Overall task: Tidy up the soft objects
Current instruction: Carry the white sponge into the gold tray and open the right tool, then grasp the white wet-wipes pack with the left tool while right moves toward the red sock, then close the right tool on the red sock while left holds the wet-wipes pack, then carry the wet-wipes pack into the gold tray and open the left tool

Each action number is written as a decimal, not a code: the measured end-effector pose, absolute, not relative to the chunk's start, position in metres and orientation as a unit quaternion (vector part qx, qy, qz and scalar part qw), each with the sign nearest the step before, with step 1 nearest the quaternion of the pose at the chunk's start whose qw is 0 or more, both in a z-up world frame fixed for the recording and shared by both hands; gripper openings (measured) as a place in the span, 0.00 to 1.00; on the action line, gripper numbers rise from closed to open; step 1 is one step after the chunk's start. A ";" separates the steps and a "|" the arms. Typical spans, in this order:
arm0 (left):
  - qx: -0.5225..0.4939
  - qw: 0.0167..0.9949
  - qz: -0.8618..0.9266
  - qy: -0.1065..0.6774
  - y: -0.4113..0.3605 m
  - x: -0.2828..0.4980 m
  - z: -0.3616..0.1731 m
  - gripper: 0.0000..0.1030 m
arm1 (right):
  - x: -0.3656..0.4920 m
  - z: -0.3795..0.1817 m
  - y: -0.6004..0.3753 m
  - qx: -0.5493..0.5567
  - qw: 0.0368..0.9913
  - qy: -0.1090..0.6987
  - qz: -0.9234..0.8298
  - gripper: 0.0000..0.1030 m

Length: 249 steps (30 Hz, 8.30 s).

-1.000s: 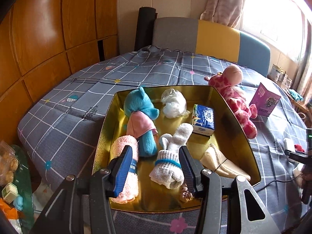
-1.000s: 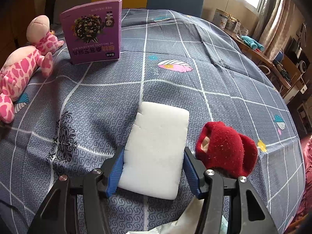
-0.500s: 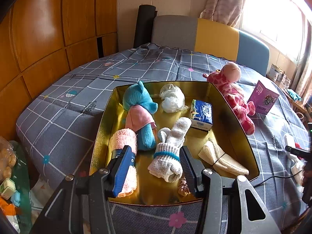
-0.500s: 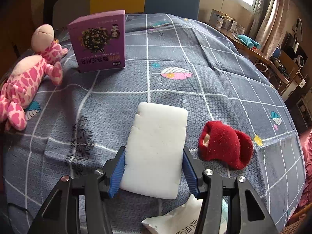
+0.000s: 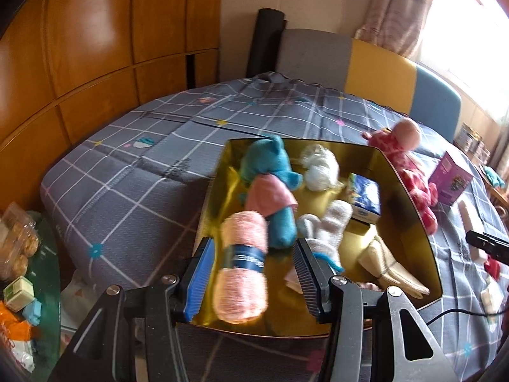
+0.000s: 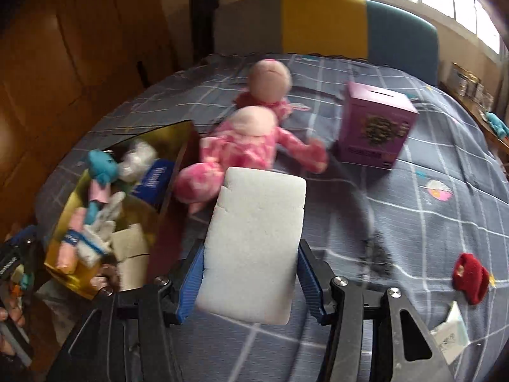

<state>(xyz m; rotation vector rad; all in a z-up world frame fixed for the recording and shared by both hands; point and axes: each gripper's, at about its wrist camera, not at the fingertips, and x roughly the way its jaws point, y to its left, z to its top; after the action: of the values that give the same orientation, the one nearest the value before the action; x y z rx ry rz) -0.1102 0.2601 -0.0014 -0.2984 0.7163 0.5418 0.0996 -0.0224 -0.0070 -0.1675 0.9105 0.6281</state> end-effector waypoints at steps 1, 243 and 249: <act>-0.147 0.889 0.265 0.344 0.264 -0.113 -0.002 0.50 | 0.093 -0.005 -0.008 -0.081 0.841 0.432 0.315 0.54; -0.283 0.847 0.199 0.404 0.280 -0.037 -0.045 0.62 | 0.211 -0.090 -0.253 -0.157 0.850 0.503 0.000 0.36; -0.240 0.856 0.212 0.406 0.272 -0.042 -0.047 0.70 | 0.212 -0.090 -0.253 -0.157 0.849 0.504 0.001 0.36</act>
<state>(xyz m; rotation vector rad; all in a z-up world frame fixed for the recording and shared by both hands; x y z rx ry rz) -0.0415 0.2720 -0.0470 -0.5049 0.8529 0.4449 0.2117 -0.2530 -0.0898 -0.3302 1.0616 0.0014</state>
